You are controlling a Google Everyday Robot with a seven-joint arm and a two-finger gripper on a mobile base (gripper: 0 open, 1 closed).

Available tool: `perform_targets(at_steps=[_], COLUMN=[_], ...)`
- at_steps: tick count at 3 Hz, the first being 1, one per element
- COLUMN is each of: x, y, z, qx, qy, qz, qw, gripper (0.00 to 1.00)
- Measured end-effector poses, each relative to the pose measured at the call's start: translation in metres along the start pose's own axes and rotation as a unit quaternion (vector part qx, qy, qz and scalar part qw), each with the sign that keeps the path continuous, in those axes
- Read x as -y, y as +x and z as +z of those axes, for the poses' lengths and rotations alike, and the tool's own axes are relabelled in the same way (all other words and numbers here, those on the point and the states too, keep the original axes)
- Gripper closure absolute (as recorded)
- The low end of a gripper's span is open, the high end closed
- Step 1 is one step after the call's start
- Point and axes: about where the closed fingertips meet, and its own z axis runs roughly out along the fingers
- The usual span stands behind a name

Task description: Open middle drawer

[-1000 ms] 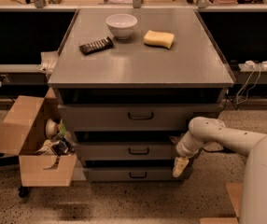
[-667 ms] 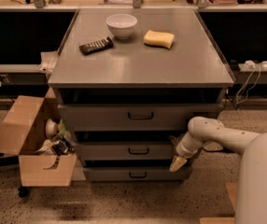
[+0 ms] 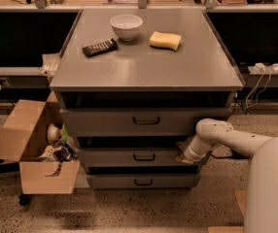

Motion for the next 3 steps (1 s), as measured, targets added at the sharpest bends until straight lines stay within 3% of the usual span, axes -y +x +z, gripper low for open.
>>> perform_targets(at_steps=[1,3], x=[0.0035,0.0036], y=[-0.0007,-0.0041], z=[-0.0024,-0.006], qx=[0.0,0.001], qy=[0.0,0.002], qz=[0.0,-0.004], qw=[1.0,1.0], gripper=[1.0,1.0])
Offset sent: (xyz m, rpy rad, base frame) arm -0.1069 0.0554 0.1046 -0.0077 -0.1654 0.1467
